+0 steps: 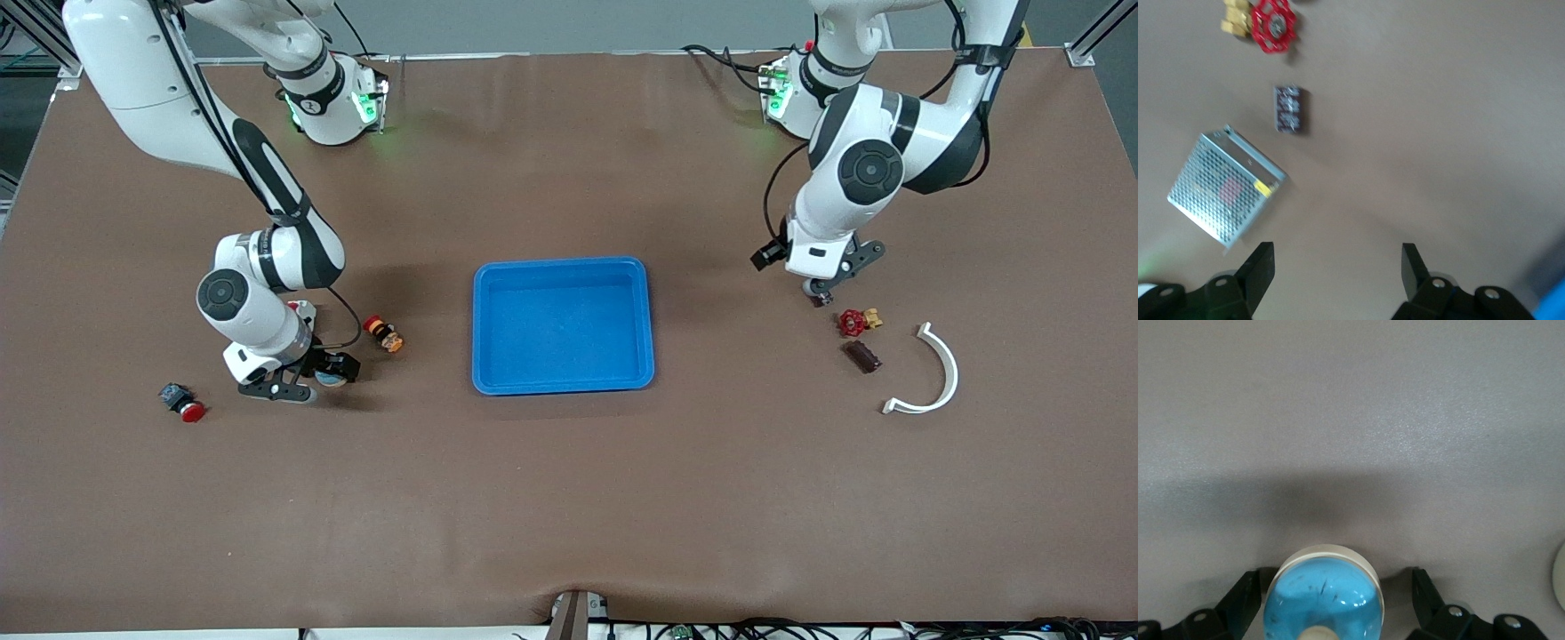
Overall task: Place electrolytic capacitor and blue bell in tray
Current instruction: 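Release the bell in the tray while the left gripper grasps a capacitor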
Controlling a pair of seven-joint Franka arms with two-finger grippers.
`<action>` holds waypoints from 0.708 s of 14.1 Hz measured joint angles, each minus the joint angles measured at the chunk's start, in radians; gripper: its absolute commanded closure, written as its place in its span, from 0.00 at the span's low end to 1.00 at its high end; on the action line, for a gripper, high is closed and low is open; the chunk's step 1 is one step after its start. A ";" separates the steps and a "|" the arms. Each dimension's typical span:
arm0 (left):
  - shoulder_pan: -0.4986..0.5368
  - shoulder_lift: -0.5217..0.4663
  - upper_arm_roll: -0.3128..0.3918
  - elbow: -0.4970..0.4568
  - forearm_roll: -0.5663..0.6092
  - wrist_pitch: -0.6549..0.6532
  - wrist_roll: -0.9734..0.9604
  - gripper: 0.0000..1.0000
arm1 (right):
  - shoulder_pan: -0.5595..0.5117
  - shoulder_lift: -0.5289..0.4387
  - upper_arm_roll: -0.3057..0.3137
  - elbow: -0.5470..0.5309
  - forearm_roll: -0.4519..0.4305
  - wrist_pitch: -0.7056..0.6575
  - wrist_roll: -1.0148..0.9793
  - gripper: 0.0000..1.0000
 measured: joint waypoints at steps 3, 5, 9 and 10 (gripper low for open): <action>0.043 0.028 0.000 -0.039 0.068 0.079 0.000 0.20 | 0.000 -0.002 0.001 0.002 0.000 -0.004 0.000 1.00; 0.079 0.068 0.000 -0.051 0.123 0.140 0.000 0.21 | 0.000 -0.008 0.004 0.021 0.000 -0.054 0.000 1.00; 0.177 0.167 0.001 -0.055 0.244 0.233 0.000 0.29 | 0.005 -0.026 0.019 0.167 0.002 -0.354 0.022 1.00; 0.184 0.179 0.001 -0.055 0.251 0.239 0.001 0.31 | 0.013 -0.037 0.035 0.201 0.002 -0.416 0.027 1.00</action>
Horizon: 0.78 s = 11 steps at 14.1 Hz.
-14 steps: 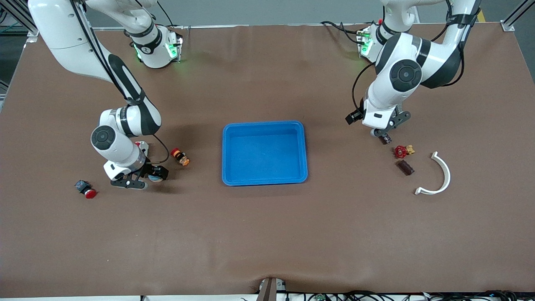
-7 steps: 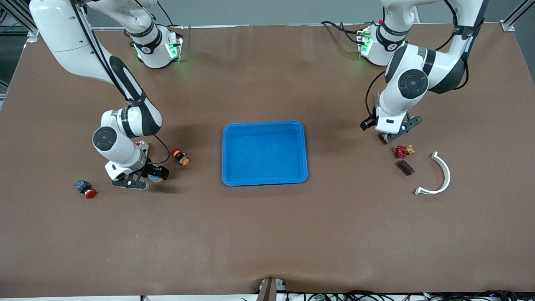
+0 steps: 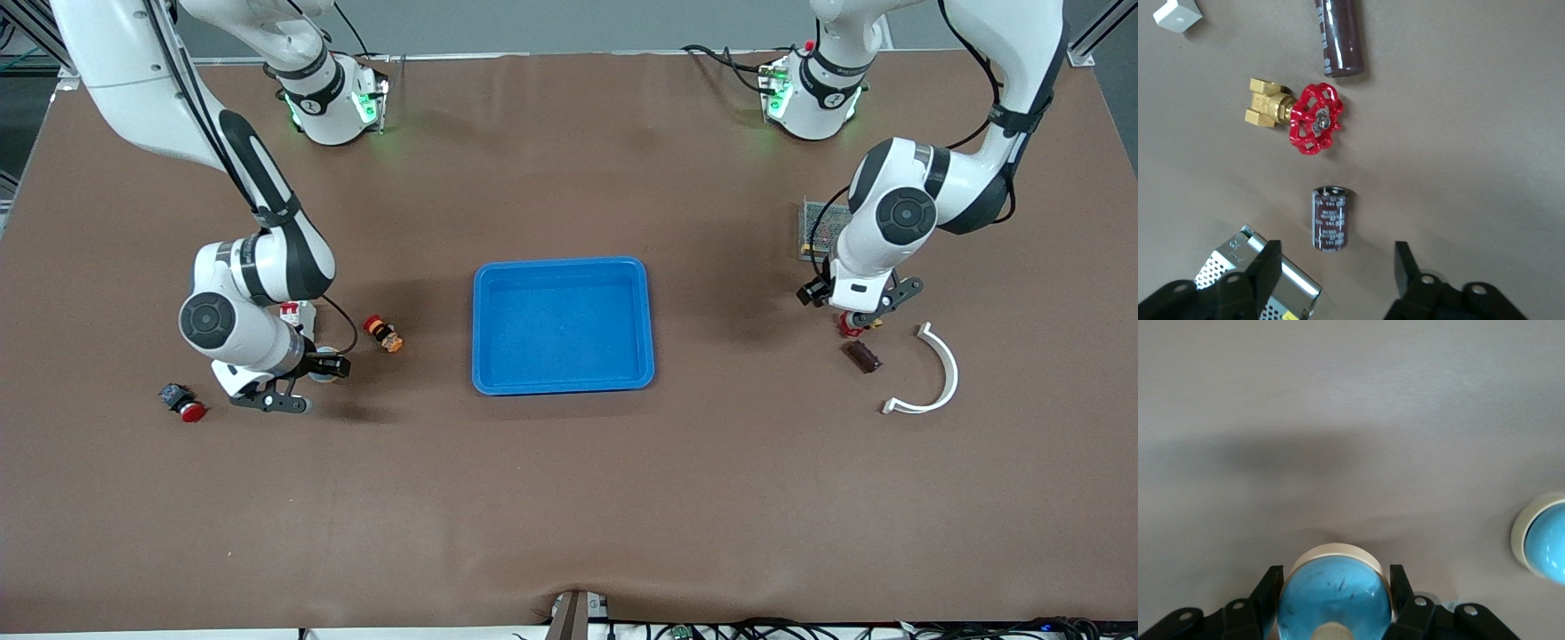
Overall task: Place electrolytic capacitor and blue bell in tray
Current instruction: 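Release the bell in the tray while the left gripper grasps a capacitor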
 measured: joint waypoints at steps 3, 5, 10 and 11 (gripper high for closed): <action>0.003 0.029 -0.001 -0.001 0.018 0.012 0.000 0.33 | 0.062 -0.031 0.030 0.045 0.000 -0.055 0.030 1.00; 0.017 0.044 0.000 -0.002 0.049 0.018 0.000 0.35 | 0.118 -0.036 0.035 0.054 0.001 -0.055 0.100 1.00; 0.055 0.080 0.000 -0.002 0.084 0.033 0.000 0.38 | 0.244 -0.031 0.037 0.115 0.051 -0.054 0.273 1.00; 0.056 0.085 0.000 -0.002 0.084 0.034 0.000 0.38 | 0.256 -0.023 0.037 0.125 0.061 -0.054 0.292 1.00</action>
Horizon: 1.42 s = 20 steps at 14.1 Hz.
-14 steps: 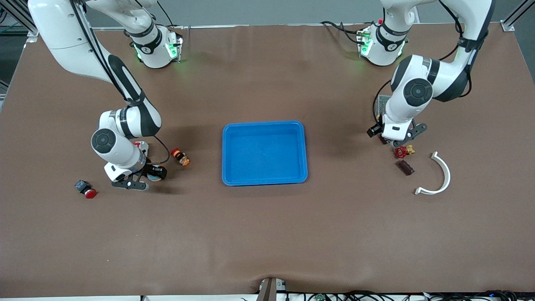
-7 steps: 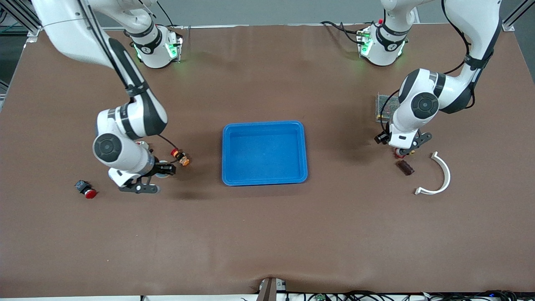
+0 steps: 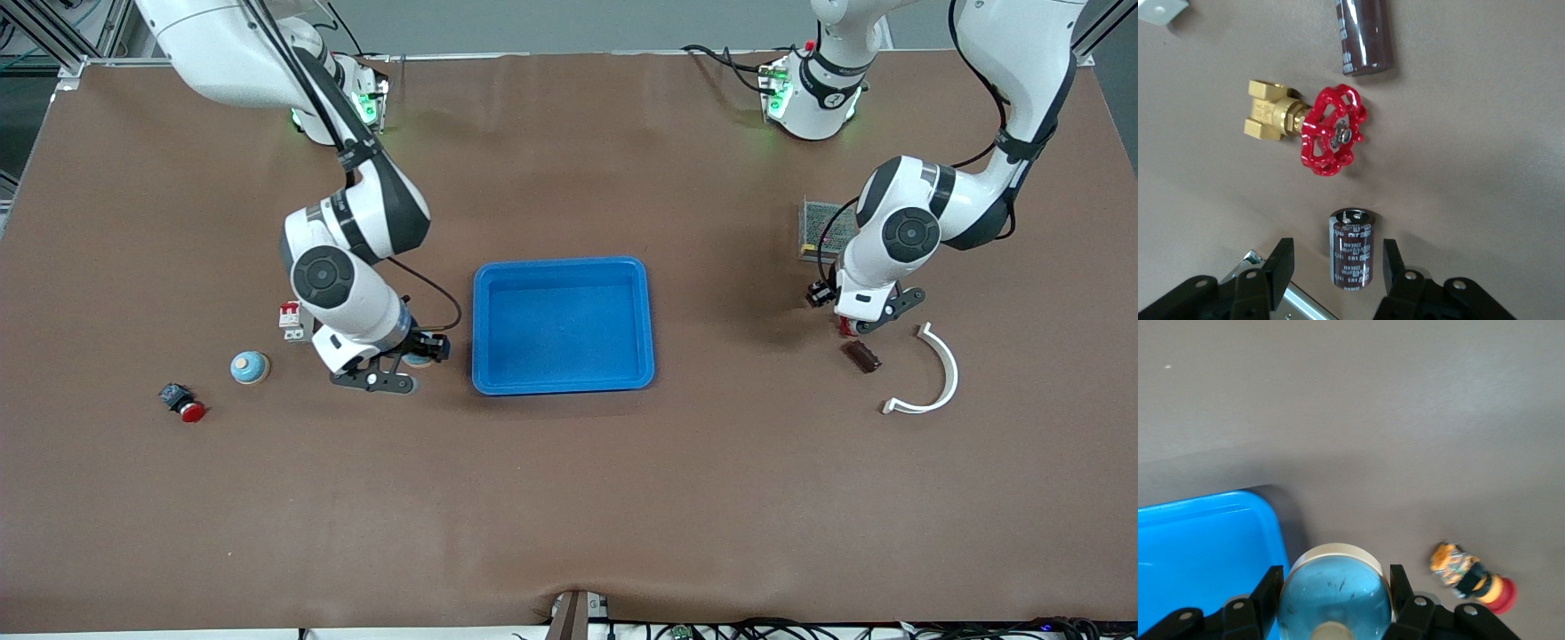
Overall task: Place electrolytic capacitor and blue bell in tray
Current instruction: 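Release the bell in the tray while the left gripper grasps a capacitor, then move the left gripper's capacitor over the tray while the right gripper withdraws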
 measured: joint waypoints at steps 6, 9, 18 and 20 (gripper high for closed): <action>0.003 0.041 0.000 0.000 0.000 0.029 0.000 0.61 | 0.108 0.118 0.000 0.106 0.018 0.011 0.193 1.00; 0.003 0.050 0.000 0.001 0.000 0.032 0.000 0.93 | 0.135 0.173 0.000 0.140 0.018 0.015 0.229 1.00; 0.004 0.051 -0.025 0.055 0.000 0.037 -0.056 1.00 | 0.174 0.264 -0.001 0.155 0.019 0.106 0.272 1.00; 0.002 0.051 -0.061 0.091 0.000 0.025 -0.101 1.00 | 0.175 0.269 -0.001 0.156 0.019 0.119 0.292 1.00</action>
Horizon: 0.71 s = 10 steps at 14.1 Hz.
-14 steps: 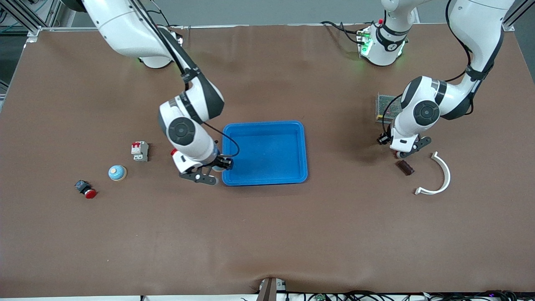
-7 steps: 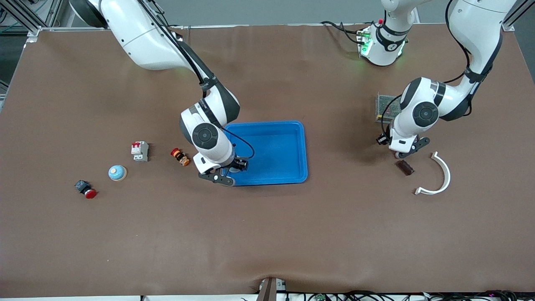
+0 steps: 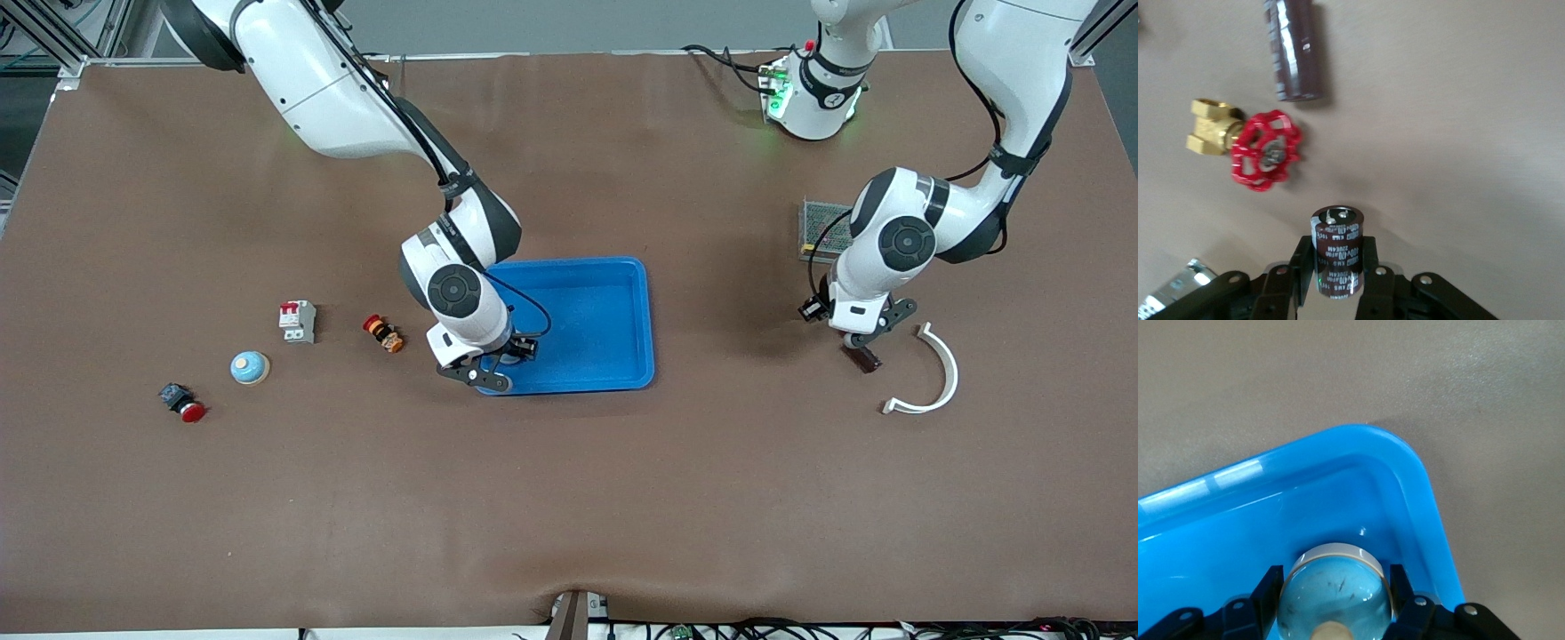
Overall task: Place electrolytic capacitor and blue bell in tray
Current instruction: 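Move the left gripper's capacitor over the tray while the right gripper withdraws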
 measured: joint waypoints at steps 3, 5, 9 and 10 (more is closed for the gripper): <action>-0.002 0.000 -0.044 0.054 0.000 -0.032 -0.040 1.00 | 0.004 0.006 0.000 0.000 0.000 0.004 0.023 1.00; -0.002 0.000 -0.079 0.084 0.000 -0.060 -0.088 1.00 | 0.009 0.008 0.000 0.000 0.000 0.007 0.027 0.29; -0.010 0.000 -0.215 0.139 -0.001 -0.107 -0.261 1.00 | 0.011 0.008 -0.002 0.004 -0.001 0.011 0.039 0.00; -0.019 0.001 -0.240 0.150 -0.001 -0.110 -0.302 1.00 | 0.011 0.008 -0.004 0.009 -0.002 0.010 0.039 0.00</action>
